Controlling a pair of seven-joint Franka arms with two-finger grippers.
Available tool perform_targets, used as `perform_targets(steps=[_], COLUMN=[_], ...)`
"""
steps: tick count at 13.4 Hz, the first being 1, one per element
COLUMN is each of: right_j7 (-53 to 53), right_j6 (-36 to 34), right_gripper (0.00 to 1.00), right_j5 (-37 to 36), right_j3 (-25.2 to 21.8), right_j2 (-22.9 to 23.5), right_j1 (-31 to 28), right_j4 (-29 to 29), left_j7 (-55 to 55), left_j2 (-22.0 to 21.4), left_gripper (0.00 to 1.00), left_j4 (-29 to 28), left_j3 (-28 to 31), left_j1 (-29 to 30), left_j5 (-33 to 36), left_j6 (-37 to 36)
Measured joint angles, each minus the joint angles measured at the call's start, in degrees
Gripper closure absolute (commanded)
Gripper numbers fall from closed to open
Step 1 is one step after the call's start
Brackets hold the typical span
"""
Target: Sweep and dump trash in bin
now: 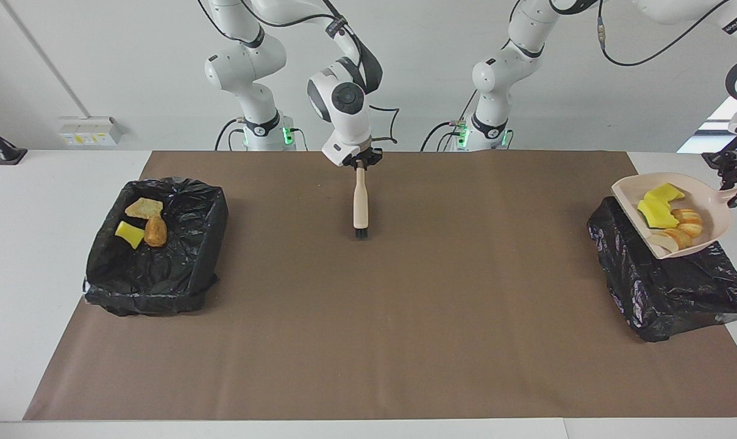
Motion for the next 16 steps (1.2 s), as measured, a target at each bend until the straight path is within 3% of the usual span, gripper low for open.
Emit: perform_targets(steps=[3,4,5,6,11,16], right_j7=[0.0,0.0,0.0,0.0,-0.3,-0.3], right_j6=[0.2,0.2,0.2,0.2,-1.0,-2.4], right_gripper=[1.00,0.80,0.33,0.00,0.00,0.00], right_j5=[0.0,0.0,0.0,0.0,-0.6,-5.9], right_j3=[-0.1,-0.1,-0.1,-0.1,-0.2,-1.0], right_j2=[1.9,1.9,1.9,1.9,2.2,2.8], right_j1=[0.0,0.0,0.0,0.0,-0.1,-3.2], right_j4=[1.5,1.5,1.5,1.5,2.8,7.8], left_j7=[-1.6,-3.1,-4.7,-7.1,-19.6,-20.4], left_j2=[1.9,1.9,1.9,1.9,1.8,-0.6], left_gripper=[1.00,1.00,1.00,1.00,1.00,1.00], left_j4=[1.6,1.6,1.6,1.5,0.7,1.5], left_j3=[-0.7,-0.9,-1.1,-1.2,-1.4,-1.3], left_j1=[-0.1,-0.3,-0.8,-2.0,-6.4,-6.6], left_j5=[11.2,15.1,18.8,22.7,37.7,46.5], left_j6=[5.4,5.9,6.1,6.1,5.3,4.5])
